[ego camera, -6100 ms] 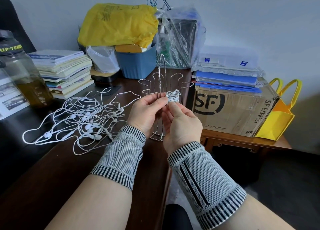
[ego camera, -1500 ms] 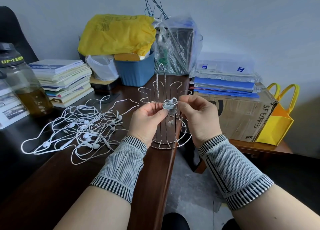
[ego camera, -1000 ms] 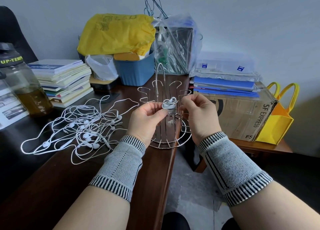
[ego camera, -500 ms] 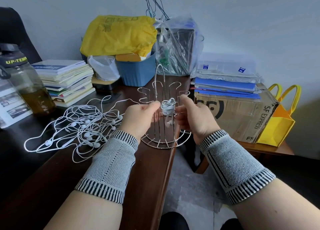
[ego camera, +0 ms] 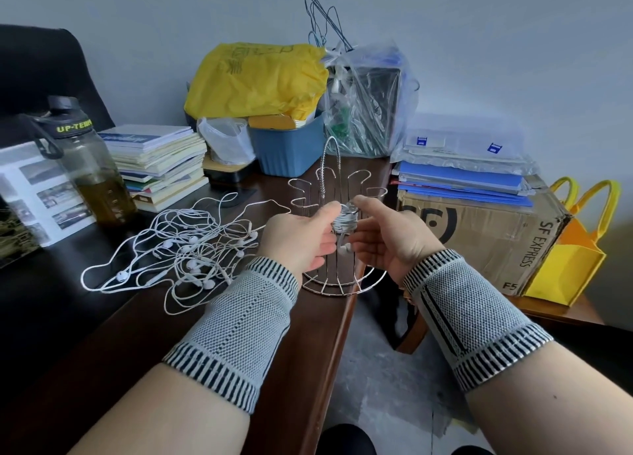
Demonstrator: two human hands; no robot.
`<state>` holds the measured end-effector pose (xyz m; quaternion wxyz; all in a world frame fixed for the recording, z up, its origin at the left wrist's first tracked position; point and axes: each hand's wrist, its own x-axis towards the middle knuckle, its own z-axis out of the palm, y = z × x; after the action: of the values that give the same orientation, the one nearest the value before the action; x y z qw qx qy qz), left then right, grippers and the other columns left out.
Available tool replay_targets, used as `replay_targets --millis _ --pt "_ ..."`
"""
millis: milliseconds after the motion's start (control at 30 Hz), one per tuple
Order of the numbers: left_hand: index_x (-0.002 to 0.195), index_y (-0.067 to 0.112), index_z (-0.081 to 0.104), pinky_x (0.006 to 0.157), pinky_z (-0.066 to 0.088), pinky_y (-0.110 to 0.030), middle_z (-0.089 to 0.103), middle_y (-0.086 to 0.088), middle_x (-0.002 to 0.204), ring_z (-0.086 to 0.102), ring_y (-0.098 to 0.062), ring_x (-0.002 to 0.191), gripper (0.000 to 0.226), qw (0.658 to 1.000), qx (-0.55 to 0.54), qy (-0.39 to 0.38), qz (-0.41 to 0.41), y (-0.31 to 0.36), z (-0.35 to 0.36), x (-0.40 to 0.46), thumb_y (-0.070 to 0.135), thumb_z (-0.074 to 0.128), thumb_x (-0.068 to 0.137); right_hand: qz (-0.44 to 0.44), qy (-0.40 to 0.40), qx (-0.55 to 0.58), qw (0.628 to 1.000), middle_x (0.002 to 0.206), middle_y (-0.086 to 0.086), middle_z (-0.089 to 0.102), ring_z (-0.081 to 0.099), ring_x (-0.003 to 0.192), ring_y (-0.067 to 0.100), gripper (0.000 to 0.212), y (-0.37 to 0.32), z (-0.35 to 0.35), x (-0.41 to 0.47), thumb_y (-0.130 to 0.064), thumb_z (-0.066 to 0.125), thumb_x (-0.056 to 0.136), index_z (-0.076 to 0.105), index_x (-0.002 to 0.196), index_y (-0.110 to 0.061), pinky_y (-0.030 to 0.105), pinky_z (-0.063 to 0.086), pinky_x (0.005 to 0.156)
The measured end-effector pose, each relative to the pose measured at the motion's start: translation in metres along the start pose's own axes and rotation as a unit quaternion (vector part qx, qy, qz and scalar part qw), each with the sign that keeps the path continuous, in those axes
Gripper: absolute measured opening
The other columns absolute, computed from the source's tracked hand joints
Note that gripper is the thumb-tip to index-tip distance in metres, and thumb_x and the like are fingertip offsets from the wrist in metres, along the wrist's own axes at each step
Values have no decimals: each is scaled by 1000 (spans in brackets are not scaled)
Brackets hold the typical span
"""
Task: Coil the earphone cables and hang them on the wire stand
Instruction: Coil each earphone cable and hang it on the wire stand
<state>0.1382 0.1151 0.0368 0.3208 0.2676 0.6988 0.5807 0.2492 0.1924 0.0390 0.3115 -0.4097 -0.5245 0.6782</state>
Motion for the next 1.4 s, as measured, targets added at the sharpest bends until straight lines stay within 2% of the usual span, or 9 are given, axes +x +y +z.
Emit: replay_targets --millis 200,400,733,933,1000,1067,1133,1233,1400 --pt "94 7 69 65 54 -27 75 -5 86 72 -13 79 47 999 -6 -19 -31 5 8 0 53 67 85 4 -4 17 1000 62 9 64 58 51 16 36 -2 -4 0 -36 69 83 64 79 0 25 50 54" --pt "97 9 71 68 52 -24 75 -3 91 69 -12 84 33 995 -89 -24 -49 6 9 0 40 71 86 2 -3 47 999 63 10 64 59 52 17 33 -2 -1 4 -31 72 82 63 80 1 26 53 55" --pt "95 8 73 57 54 -18 76 -3 81 69 -6 66 28 994 -102 11 -32 8 10 5 35 74 84 -21 -25 82 996 66 11 66 60 52 15 25 -2 -1 7 -24 73 84 63 73 -4 25 53 54" --pt "90 8 71 67 55 -24 76 -4 83 70 -11 73 35 996 -85 17 -31 -2 -1 -2 38 53 97 -2 18 70 997 66 13 65 56 50 17 42 11 -14 8 -38 60 89 65 89 3 25 49 52" --pt "90 8 72 64 51 -23 76 -3 82 66 -9 68 29 999 -32 25 -31 -10 -6 -1 30 53 96 -28 63 28 997 66 9 60 50 50 13 26 19 -22 11 -23 58 90 65 87 1 23 42 49" --pt "91 9 72 61 48 -22 75 -2 81 65 -9 68 23 999 31 19 -27 -17 -8 -1 24 55 93 -75 112 -128 982 71 2 61 49 54 10 16 26 -29 16 -11 56 87 68 94 -3 22 41 51" --pt "91 10 71 65 50 -25 75 -2 85 67 -12 76 19 996 88 1 -20 -24 -9 -1 21 56 92 -121 105 -286 945 98 0 65 55 71 8 29 31 -32 20 -11 58 87 62 116 -10 17 43 59" --pt "89 6 72 84 53 -37 75 -8 93 69 -22 95 19 991 136 -10 -12 -30 -8 4 19 58 90 -140 21 -393 909 135 0 52 54 93 9 63 39 -33 24 -16 64 83 40 142 -16 14 41 69" --pt "79 12 75 95 53 -45 75 -5 89 70 -21 95 15 991 136 3 -3 -40 -15 20 20 63 84 -139 -40 -446 883 143 0 47 56 103 12 83 47 -37 31 -19 72 77 28 148 -20 18 46 81"
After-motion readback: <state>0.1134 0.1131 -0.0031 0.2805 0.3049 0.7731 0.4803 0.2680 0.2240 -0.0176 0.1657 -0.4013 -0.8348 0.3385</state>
